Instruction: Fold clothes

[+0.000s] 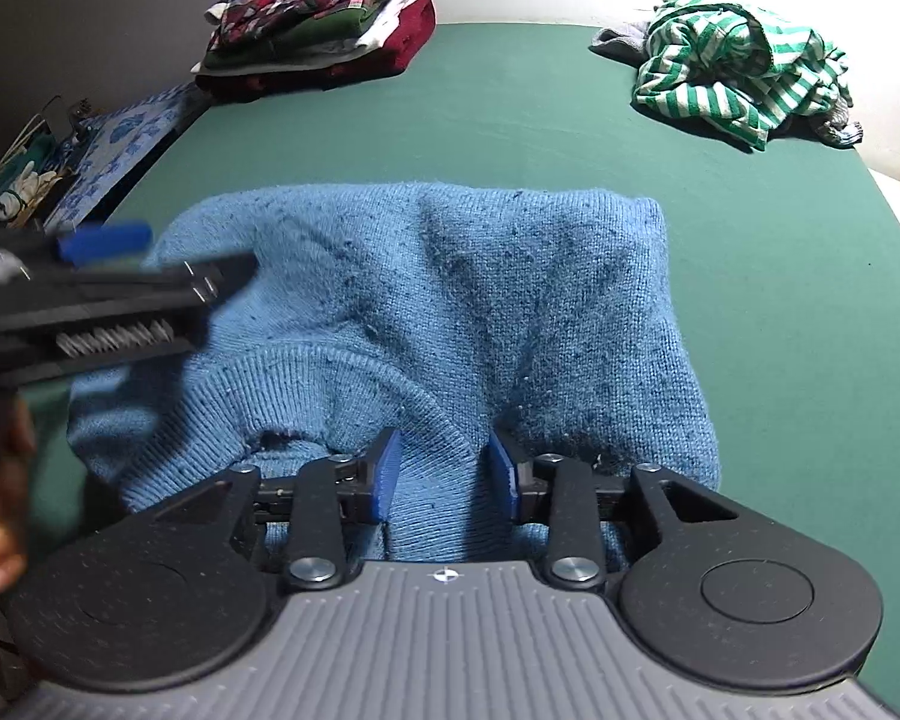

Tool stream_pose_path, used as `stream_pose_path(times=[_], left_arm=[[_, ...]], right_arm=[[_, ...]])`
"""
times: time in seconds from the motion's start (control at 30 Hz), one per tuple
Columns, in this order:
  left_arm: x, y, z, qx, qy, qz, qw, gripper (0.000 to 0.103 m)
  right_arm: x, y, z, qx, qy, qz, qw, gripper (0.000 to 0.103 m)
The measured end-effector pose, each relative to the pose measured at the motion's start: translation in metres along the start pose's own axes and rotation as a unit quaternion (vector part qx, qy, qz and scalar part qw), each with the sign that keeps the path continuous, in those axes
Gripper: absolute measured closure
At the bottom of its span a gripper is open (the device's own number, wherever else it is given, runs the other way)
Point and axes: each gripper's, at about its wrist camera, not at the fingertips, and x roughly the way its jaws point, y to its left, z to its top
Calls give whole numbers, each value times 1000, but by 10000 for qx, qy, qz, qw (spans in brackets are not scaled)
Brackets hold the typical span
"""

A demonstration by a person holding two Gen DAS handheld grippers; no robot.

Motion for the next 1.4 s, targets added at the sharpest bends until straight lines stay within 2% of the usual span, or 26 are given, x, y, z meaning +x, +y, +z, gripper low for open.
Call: stream_pose_path(times=[0.07, 0.1, 0.23, 0.3, 0.37, 0.4, 0.5, 0.57, 0.63, 0.67, 0.73, 0.87, 1.03, 1.1, 1.2, 1.27, 1.33, 1.4], left_arm=[[0, 0, -7, -96, 43, 110, 9999, 5], [-1, 0, -10, -174, 111, 106, 9997, 4], [-2, -6, -23, -355, 282, 137, 9989, 2], [-3, -7, -26, -380, 267, 197, 9987, 1], [-2, -2, -23, -534, 381, 105, 9978, 1], [-1, 1, -22, -609, 438, 61, 9972, 1], [0, 3, -21, -685, 505, 27, 9964, 1], [-1, 2, -19, -637, 520, 53, 9966, 1], [-1, 1, -17, -583, 546, 82, 9968, 1], [0, 0, -16, -569, 571, 88, 9967, 1], [1, -1, -14, -542, 618, 99, 9966, 1], [2, -1, -11, -505, 685, 94, 9963, 1], [3, 0, -7, -523, 790, 70, 9955, 1], [3, 0, -6, -564, 838, 40, 9949, 1], [-1, 3, -5, -560, 852, -89, 9948, 1], [-3, 6, -3, -517, 854, -96, 9950, 1], [-9, 10, -1, -572, 700, -43, 9959, 1], [-18, 12, 3, -585, 456, 21, 9972, 1]], right_arm=[[0, -2, 1, 231, 34, 117, 9997, 61], [-1, -4, 2, 362, 54, 189, 9992, 51], [-2, -7, 1, 781, 22, 295, 9965, 46], [-3, -12, -2, 1065, -12, 493, 9931, 32], [-4, -17, -4, 1373, -43, 709, 9880, 28], [-4, -19, -4, 1454, -58, 801, 9861, 22], [-5, -21, -4, 1515, -75, 988, 9835, 21], [-8, -16, -4, 1264, -28, 831, 9885, 28], [-11, -11, -2, 976, -20, 571, 9936, 46], [-12, -12, -3, 944, -33, 503, 9943, 50], [-14, -18, -5, 998, -74, 428, 9941, 65], [-12, -31, -13, 972, -70, 490, 9940, 85], [-20, -31, -14, 637, -26, 373, 9973, 86], [-27, -25, -12, 473, -119, 264, 9985, 83], [-38, -11, -8, 12, -638, 56, 9979, 82], [-39, -9, -1, -5, -915, 15, 9958, 77], [-30, -12, 6, 95, -894, 86, 9959, 77], [-20, -18, 10, 226, -910, -18, 9956, 78]])
